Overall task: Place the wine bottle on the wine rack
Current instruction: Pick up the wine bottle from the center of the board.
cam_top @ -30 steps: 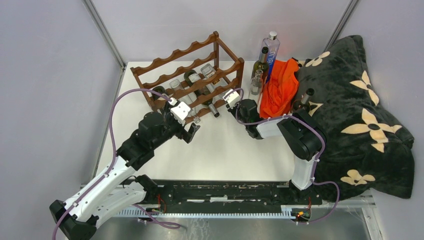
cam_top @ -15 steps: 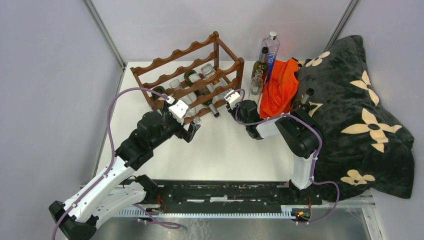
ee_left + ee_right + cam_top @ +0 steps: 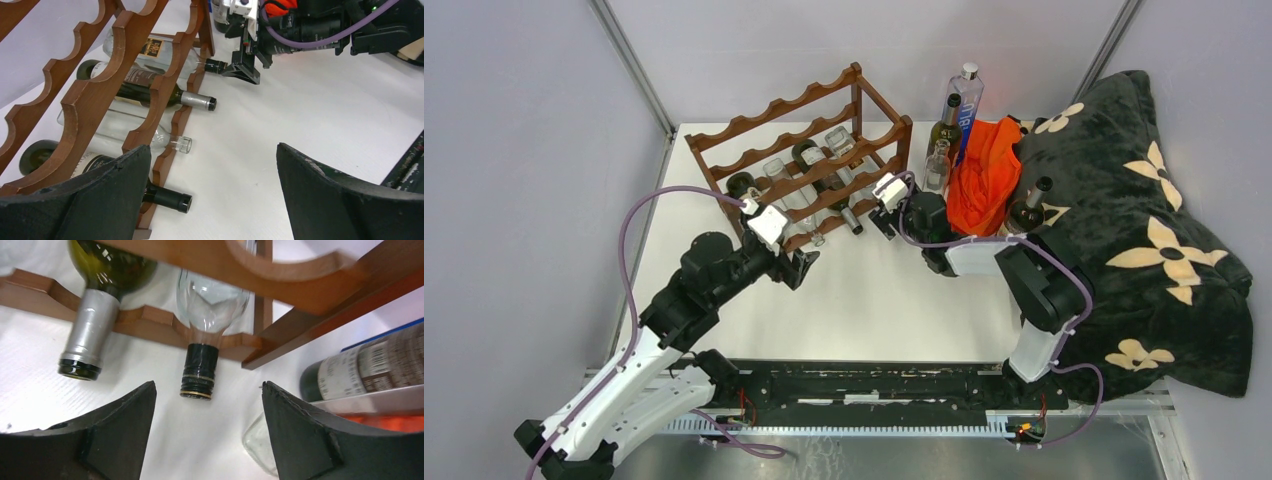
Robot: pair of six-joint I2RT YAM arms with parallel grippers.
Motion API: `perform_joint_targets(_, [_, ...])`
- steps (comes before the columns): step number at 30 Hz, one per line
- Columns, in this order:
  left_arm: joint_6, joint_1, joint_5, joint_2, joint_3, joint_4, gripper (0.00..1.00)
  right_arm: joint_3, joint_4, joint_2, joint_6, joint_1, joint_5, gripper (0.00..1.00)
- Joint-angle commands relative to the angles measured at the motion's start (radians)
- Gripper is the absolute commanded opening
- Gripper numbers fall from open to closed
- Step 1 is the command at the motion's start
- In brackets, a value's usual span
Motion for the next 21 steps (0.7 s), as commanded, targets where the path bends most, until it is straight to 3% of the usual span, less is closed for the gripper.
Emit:
perform_joint_targets(1, [-0.047,0.006,0.050,-0.021,0.027,0.011,1.00,-0.027,-0.043,-0.129,-0.073,0.015,-0.061,0.86])
perform_joint_targets(6, [-0.079,0.006,0.096,-0.025,0.038,0.006,1.00,-0.038,-0.250,-0.252,-0.159,0.020,-0.238,0.93])
perform_joint_targets(15, [-0.247,0.005,0.243,-0.020,0.045,0.073,1.00,0.025,-0.865,-0.558,-0.384,0.002,-0.607,0.98])
perform_joint_targets(21, [-0.372,0.004,0.244,-0.055,-0.005,0.189,1.00,-0.143,-0.925,-0.837,-0.494,-0.108,-0.885,0.98])
